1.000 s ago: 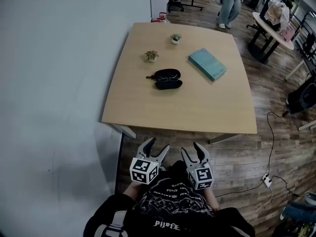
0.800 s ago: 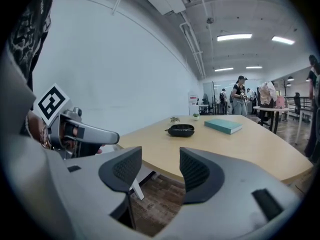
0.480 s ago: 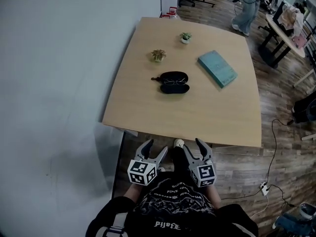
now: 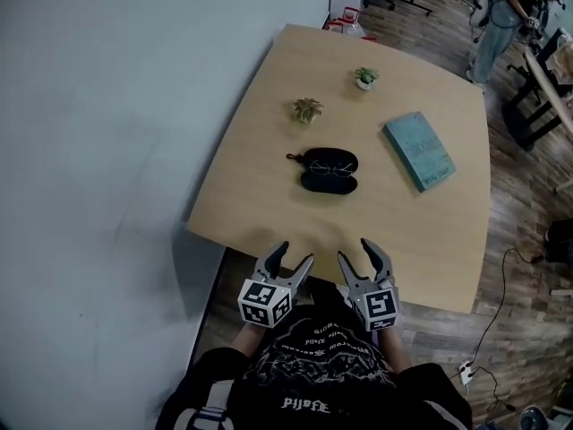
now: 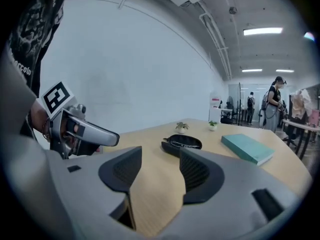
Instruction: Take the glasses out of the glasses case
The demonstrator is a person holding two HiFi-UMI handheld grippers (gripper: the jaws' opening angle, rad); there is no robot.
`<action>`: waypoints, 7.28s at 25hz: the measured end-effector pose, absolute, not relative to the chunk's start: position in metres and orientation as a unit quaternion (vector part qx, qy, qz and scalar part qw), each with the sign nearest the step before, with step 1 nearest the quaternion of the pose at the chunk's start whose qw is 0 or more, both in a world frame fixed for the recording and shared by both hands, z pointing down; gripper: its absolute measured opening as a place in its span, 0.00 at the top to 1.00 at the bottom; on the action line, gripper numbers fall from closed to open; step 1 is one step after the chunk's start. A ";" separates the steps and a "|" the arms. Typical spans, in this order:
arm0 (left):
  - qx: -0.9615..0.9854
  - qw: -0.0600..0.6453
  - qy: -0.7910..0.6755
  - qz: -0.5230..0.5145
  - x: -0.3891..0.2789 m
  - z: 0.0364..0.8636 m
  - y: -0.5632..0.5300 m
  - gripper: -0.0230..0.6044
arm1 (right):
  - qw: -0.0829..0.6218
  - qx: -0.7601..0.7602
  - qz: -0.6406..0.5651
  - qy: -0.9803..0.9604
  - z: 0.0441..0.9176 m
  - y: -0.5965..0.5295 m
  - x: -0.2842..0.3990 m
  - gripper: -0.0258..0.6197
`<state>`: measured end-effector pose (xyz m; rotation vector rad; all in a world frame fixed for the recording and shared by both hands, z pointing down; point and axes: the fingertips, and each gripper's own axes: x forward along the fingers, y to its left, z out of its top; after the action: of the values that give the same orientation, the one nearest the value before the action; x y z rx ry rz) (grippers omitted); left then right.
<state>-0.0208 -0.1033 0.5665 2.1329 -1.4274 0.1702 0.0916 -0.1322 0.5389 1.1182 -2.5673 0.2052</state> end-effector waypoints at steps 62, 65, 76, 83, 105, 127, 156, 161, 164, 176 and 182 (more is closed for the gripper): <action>0.765 0.275 -0.571 0.108 -0.072 0.576 -0.212 0.51 | 0.368 0.152 -0.043 -0.916 0.590 -0.342 -0.004 0.59; 0.762 0.279 -0.574 0.107 -0.078 0.581 -0.214 0.51 | 0.402 0.127 -0.053 -0.905 0.610 -0.342 -0.008 0.59; 0.755 0.288 -0.576 0.125 -0.091 0.597 -0.215 0.51 | 0.482 0.071 -0.072 -0.870 0.666 -0.349 -0.005 0.59; 0.742 0.301 -0.583 0.139 -0.100 0.611 -0.209 0.51 | 0.487 0.064 -0.055 -0.869 0.678 -0.353 -0.009 0.61; 0.742 0.302 -0.581 0.142 -0.104 0.615 -0.208 0.51 | 0.467 0.070 -0.016 -0.881 0.668 -0.349 -0.011 0.80; 0.771 0.288 -0.562 0.089 -0.093 0.573 -0.220 0.51 | 0.408 0.184 -0.049 -0.893 0.582 -0.323 0.006 0.81; 0.835 0.210 -0.503 0.079 -0.115 0.545 -0.190 0.51 | 0.169 0.469 0.043 -0.866 0.510 -0.225 0.033 0.81; 0.840 0.208 -0.495 0.078 -0.112 0.547 -0.188 0.51 | 0.140 0.506 0.057 -0.849 0.520 -0.206 0.041 0.81; 0.843 0.206 -0.491 0.076 -0.110 0.547 -0.187 0.51 | 0.133 0.518 0.067 -0.842 0.527 -0.197 0.043 0.82; 0.851 0.197 -0.484 0.059 -0.113 0.540 -0.191 0.53 | 0.124 0.522 0.067 -0.841 0.522 -0.201 0.039 0.82; 0.852 0.195 -0.485 0.044 -0.117 0.535 -0.192 0.79 | 0.113 0.516 0.060 -0.847 0.513 -0.208 0.028 0.82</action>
<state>-0.1169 -0.1917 0.5348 2.3875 -1.3592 0.1245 0.0278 -0.2079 0.5125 1.5130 -2.4848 0.1749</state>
